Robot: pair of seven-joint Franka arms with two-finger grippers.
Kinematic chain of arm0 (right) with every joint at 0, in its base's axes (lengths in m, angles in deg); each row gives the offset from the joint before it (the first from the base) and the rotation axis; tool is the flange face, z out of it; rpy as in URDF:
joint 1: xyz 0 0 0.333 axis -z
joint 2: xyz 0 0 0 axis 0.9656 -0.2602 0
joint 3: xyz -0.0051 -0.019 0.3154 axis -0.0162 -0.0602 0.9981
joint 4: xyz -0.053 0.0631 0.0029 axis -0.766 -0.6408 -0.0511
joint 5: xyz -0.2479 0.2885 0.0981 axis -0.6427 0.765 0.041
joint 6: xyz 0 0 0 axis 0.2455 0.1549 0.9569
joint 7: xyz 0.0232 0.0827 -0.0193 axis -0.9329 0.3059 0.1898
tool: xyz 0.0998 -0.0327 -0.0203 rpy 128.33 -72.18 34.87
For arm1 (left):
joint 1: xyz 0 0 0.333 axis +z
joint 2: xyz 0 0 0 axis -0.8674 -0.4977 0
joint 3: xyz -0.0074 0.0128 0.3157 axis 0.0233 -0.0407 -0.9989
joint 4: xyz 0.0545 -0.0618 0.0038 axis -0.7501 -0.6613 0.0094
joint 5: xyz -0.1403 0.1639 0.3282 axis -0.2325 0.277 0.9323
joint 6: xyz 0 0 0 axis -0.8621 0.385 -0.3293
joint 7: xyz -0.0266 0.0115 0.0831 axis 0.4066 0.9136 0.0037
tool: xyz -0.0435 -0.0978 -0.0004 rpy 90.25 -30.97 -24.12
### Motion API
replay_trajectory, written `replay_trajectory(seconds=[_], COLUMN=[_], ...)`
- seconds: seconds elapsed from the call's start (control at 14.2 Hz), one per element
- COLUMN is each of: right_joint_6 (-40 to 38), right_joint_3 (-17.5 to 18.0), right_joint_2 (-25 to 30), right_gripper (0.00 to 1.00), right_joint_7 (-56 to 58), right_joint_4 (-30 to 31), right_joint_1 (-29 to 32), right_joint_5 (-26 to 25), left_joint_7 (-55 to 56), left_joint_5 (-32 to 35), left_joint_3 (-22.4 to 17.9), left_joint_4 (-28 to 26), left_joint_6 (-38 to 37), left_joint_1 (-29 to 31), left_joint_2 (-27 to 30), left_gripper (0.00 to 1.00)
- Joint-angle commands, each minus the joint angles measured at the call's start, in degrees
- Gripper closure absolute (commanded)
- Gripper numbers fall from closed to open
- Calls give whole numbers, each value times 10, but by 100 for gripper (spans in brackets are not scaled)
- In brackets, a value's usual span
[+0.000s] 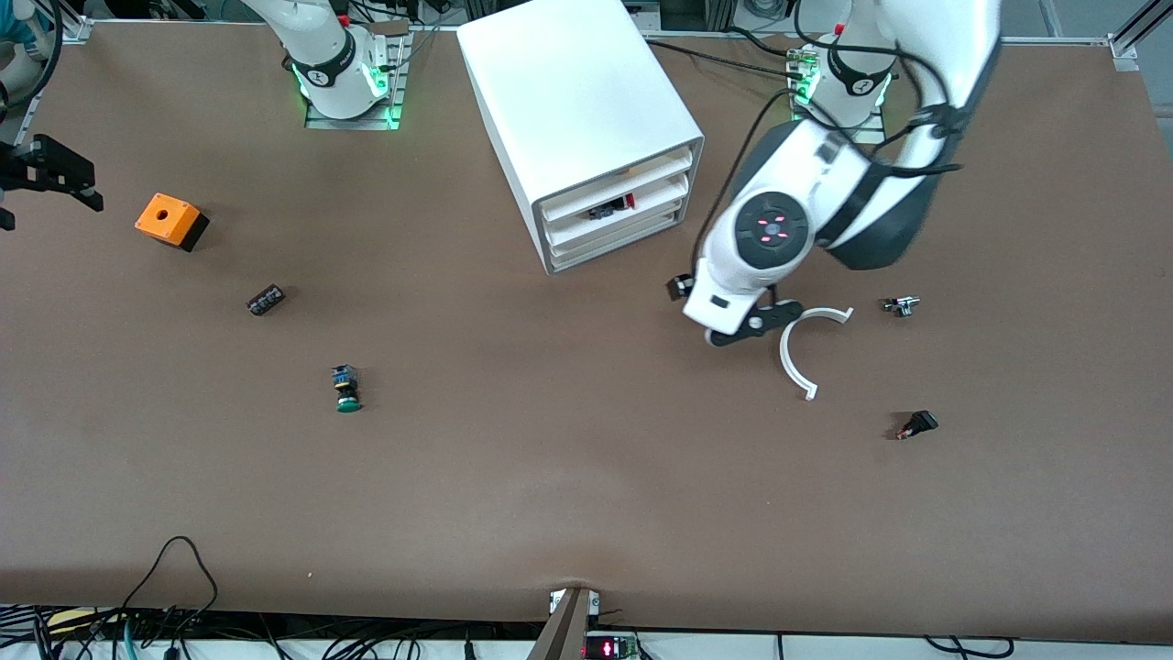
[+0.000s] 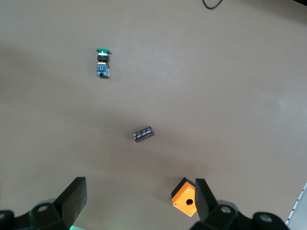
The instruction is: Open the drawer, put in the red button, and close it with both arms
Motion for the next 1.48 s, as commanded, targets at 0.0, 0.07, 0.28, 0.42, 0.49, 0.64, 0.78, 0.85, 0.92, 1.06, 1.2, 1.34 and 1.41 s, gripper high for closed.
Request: replay_trajectory(seconds=[0.0,0.07,0.28,0.42,0.49,0.64,0.78,0.85,0.92,1.06,1.2,1.34,1.41], right_joint_6=[-4,-5,-7,-12,-13,-13,-12,-13,-15,-35,-49,-57,-64], right_joint_3=[1,1,3,1,2,2,1,2,3,3,3,2,3], right_joint_2=[4,1,-1,0,2,2,2,2,1,-7,-13,-13,-17], right_gripper=[0,0,0,0,0,0,0,0,0,0,0,0,0], right_joint_7=[-2,1,1,8,5,0,0,3,4,3,2,2,-1], right_joint_4=[1,0,0,-2,-2,-3,-4,-6,-12,-31,-41,-39,-39], right_joint_1=[5,5,4,4,4,4,4,4,4,5,4,6,4], right_joint_5=[36,38,37,37,33,33,37,34,31,32,32,34,33], left_joint_7=[-111,-152,-261,-302,-314,-364,-408,-429,-451,-515,-554,-524,-507], left_joint_5=[13,13,13,16,29,40,32,29,28,22,21,19,19], left_joint_3=[3,2,3,1,2,-17,-69,-104,-139,-171,-183,-179,-176], left_joint_4=[41,42,45,44,44,37,8,-25,-74,-155,-159,-146,-145], left_joint_6=[-48,-55,-74,-92,-101,-114,-104,-81,-41,29,25,11,9], left_joint_1=[46,62,114,129,134,134,119,99,81,82,85,84,78], left_joint_2=[16,29,68,97,109,134,173,202,237,279,275,270,270], left_gripper=[0,0,0,0,0,0,0,0,0,0,0,0,0])
